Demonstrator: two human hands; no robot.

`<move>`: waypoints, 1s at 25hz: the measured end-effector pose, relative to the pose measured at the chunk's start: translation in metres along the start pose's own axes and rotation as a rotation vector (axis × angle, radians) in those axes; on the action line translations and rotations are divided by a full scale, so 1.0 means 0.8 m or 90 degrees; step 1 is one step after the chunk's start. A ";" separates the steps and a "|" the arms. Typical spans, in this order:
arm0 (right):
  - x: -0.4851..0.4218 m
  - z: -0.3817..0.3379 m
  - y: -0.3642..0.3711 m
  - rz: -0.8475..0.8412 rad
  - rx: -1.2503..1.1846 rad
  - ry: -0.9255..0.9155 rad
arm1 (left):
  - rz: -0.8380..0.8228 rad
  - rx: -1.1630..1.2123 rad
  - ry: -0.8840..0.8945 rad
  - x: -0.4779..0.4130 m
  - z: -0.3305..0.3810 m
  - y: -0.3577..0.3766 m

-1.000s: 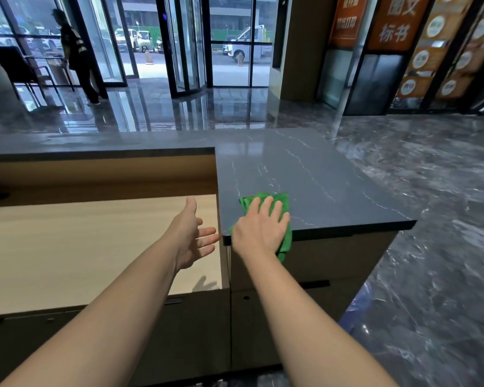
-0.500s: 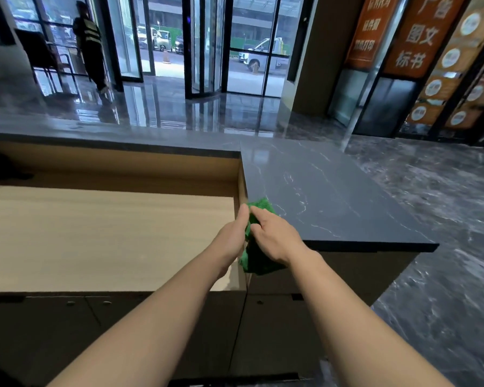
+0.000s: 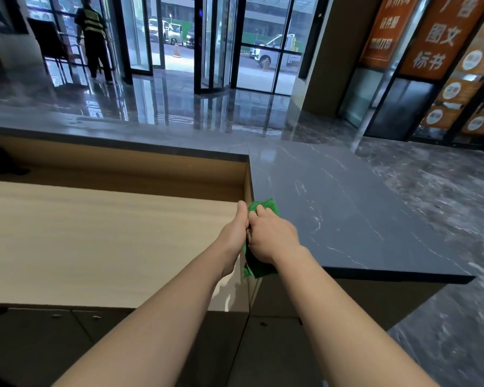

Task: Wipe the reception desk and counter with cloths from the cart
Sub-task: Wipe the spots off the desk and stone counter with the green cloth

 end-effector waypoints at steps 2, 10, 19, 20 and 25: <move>-0.027 0.003 0.003 -0.002 0.009 -0.009 | 0.002 -0.013 -0.007 -0.021 0.012 0.001; -0.155 0.027 0.024 0.004 0.053 -0.043 | 0.024 -0.012 -0.017 -0.127 0.066 0.014; -0.266 0.054 0.047 -0.002 0.024 -0.057 | 0.071 -0.071 0.016 -0.234 0.106 0.026; -0.271 0.055 0.049 -0.002 0.016 -0.056 | 0.073 -0.075 0.023 -0.242 0.109 0.028; -0.269 0.058 0.056 -0.001 -0.016 -0.064 | 0.041 0.000 0.025 -0.243 0.108 0.035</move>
Point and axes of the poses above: each hand's wrist, its own x-axis away from the middle knuckle, its own y-axis out of the palm, z = x × y, the point moved 5 cm from there along -x, towards the middle knuckle, and after that the axes turned 13 degrees about z, right-handed, at the moved point
